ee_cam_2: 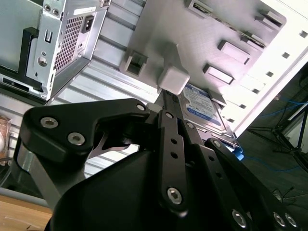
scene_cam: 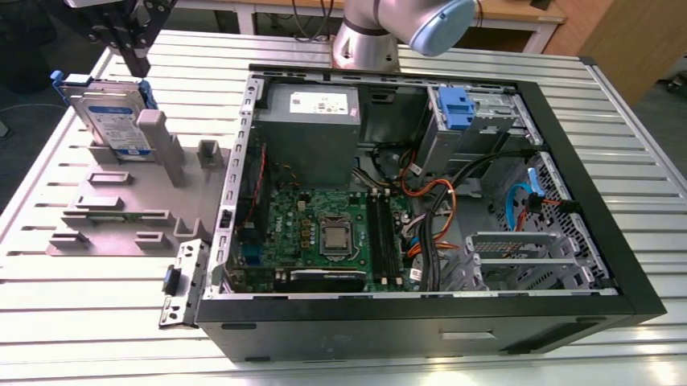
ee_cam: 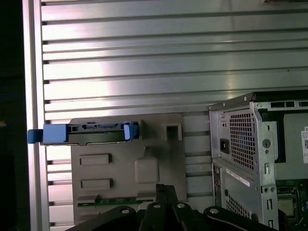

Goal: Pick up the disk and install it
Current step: 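Reach for the disk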

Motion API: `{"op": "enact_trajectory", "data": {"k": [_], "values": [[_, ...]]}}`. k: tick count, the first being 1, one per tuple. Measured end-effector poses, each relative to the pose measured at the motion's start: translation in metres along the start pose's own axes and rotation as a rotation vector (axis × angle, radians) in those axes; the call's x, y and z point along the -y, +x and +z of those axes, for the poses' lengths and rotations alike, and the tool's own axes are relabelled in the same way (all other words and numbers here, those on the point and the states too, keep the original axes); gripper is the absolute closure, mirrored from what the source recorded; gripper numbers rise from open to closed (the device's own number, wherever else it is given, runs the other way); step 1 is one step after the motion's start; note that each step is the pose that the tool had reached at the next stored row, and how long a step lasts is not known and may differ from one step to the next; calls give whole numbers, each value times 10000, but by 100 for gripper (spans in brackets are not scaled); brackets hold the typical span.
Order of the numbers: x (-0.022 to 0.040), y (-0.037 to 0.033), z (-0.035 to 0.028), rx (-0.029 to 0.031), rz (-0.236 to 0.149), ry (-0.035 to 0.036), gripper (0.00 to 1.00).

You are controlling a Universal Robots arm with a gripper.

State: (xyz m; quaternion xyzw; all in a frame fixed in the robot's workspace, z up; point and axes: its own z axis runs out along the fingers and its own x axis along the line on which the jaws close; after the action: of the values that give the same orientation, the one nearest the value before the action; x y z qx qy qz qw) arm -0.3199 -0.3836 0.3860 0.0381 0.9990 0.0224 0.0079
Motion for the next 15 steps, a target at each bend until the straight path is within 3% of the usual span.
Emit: {"op": "enact_trajectory", "data": {"k": [15], "values": [[3, 37, 0, 0, -1, 0, 89]]}}
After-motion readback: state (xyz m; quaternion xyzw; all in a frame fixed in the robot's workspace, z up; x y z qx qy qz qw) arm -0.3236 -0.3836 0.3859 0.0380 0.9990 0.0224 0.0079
